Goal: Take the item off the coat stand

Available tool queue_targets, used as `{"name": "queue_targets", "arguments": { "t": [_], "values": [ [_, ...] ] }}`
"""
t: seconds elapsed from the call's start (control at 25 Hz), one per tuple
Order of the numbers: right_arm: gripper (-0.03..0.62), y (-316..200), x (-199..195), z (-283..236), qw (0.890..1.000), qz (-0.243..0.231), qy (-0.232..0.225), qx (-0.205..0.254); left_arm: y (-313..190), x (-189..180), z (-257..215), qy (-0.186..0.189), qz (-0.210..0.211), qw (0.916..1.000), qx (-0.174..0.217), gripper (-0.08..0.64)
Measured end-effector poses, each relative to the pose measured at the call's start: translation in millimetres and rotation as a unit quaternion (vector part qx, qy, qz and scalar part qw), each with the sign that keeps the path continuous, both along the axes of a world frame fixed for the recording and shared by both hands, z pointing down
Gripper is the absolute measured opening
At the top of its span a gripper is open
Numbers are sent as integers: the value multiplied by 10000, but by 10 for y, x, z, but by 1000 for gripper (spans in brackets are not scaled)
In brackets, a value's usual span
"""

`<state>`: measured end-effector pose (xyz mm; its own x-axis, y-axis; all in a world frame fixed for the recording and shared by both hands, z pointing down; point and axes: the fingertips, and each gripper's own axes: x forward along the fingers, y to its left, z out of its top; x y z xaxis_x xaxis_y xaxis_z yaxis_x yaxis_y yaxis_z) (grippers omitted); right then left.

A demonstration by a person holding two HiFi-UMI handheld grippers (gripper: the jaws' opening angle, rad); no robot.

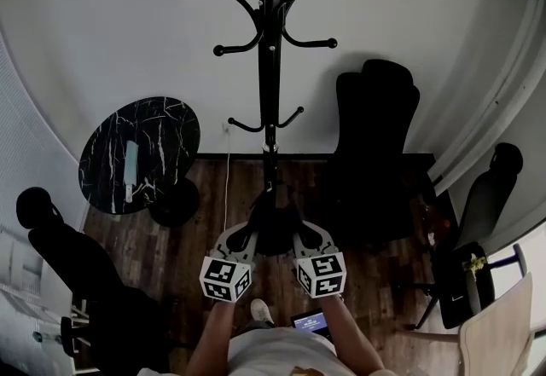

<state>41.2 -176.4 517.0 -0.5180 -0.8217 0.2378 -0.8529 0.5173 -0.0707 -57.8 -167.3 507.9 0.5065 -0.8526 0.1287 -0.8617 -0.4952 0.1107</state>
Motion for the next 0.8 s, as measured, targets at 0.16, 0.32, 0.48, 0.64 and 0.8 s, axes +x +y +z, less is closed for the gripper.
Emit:
{"name": "queue_targets", "arguments": {
  "t": [0.16,0.32,0.48,0.64,0.8],
  "values": [
    [28,195,119,-80,10000,-22,-14,85,248,131,-59,-41,-33,10000,76,29],
    [28,440,192,-147,9998,-70,-40,162,542,208,-118,-81,-77,9998,170,29],
    [28,705,178,-162,9996,-145,20,259,779,175,-96,-100,-252,9996,127,29],
    [26,894,201,-184,9992,-129,-11,365,953,191,-116,-95,-275,9993,213,29],
    [26,1006,211,-213,9990,-118,16,441,1057,193,-138,-40,-286,9992,272,29]
  ]
}}
